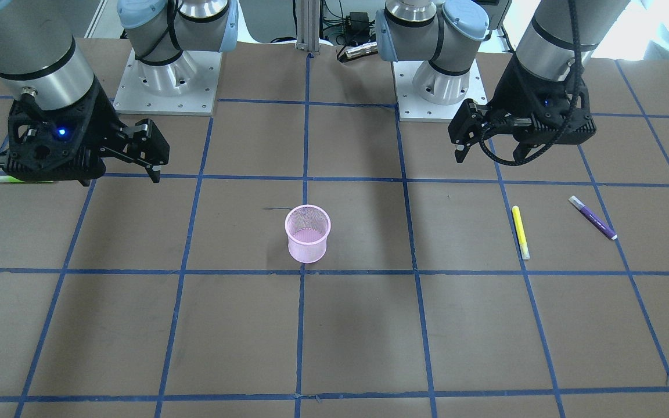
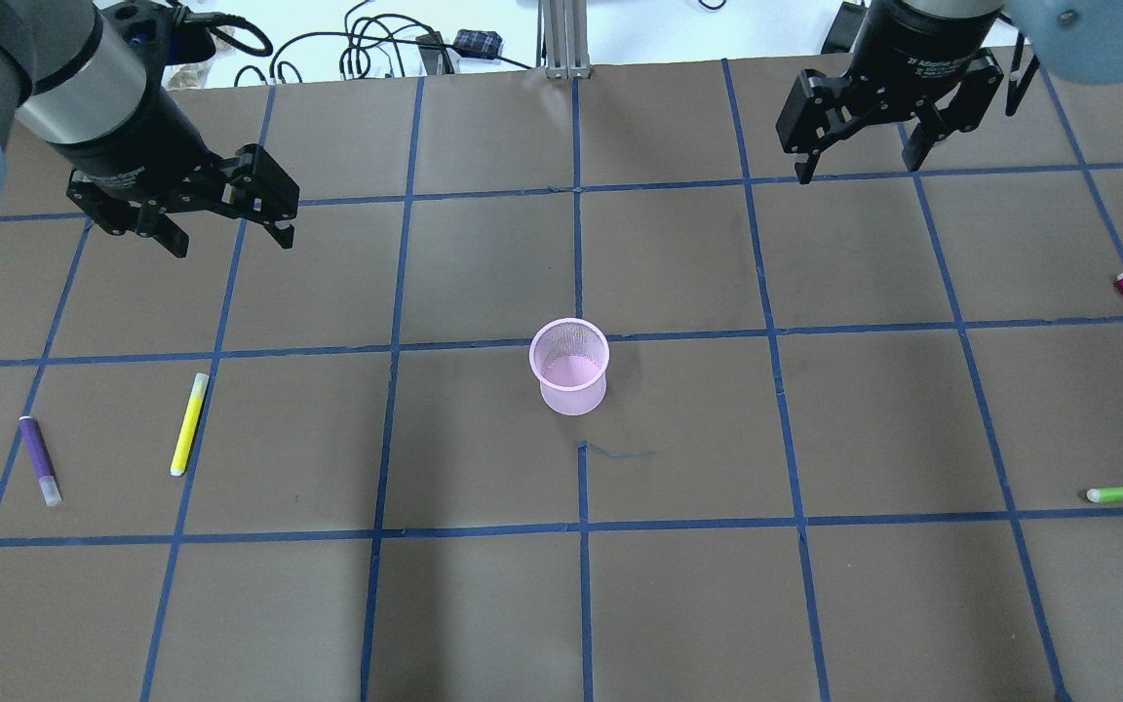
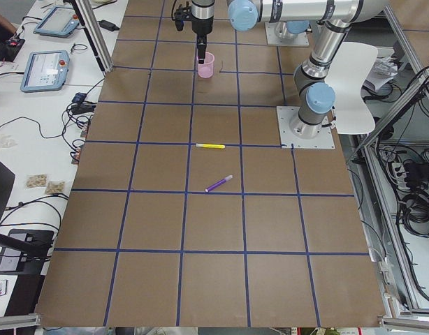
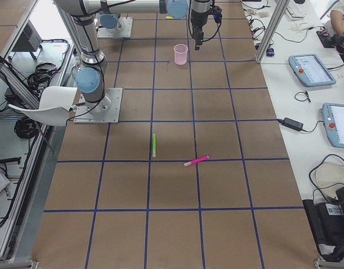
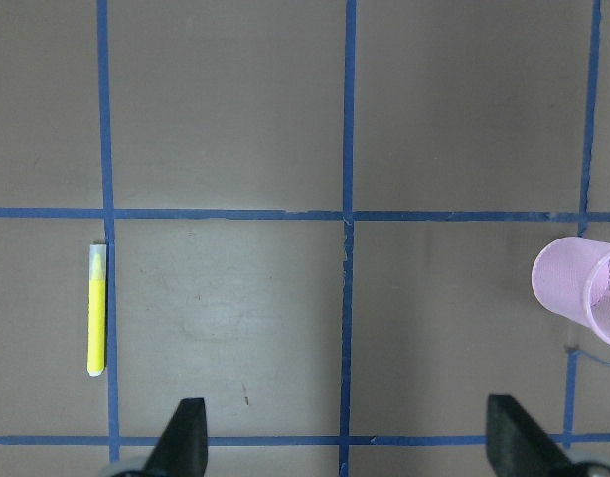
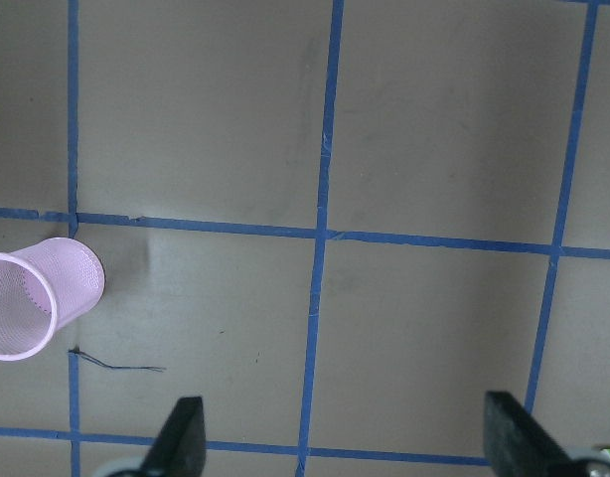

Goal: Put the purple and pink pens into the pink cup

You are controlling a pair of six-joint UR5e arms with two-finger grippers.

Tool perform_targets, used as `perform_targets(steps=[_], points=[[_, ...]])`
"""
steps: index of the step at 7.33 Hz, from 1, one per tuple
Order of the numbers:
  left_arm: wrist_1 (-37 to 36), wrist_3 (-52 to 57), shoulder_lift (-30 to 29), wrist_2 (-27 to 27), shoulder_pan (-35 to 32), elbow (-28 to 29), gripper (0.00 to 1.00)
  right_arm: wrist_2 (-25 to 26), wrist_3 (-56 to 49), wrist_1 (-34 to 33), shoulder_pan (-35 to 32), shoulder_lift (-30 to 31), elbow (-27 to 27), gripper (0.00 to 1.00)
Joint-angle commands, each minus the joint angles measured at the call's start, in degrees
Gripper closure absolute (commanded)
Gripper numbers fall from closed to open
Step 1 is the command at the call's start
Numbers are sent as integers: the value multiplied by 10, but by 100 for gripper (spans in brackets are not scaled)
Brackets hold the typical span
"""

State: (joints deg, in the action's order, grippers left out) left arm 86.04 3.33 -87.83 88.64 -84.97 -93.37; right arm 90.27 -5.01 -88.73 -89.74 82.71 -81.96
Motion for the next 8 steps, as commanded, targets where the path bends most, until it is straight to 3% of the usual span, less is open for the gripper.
perform_targets(steps=[1, 5, 7, 8], points=[[1, -2, -1, 1, 2, -1, 0, 1, 0, 1, 0, 0, -1, 0], [-3, 1, -1, 4, 9, -8, 0, 2, -93, -3, 71, 0, 3, 0], [-9, 1, -4, 5, 23, -9, 0, 5, -198, -13, 180, -19, 0, 0], [-19, 7, -15, 3, 64, -10, 0, 5, -247, -34, 238, -57, -4, 0]])
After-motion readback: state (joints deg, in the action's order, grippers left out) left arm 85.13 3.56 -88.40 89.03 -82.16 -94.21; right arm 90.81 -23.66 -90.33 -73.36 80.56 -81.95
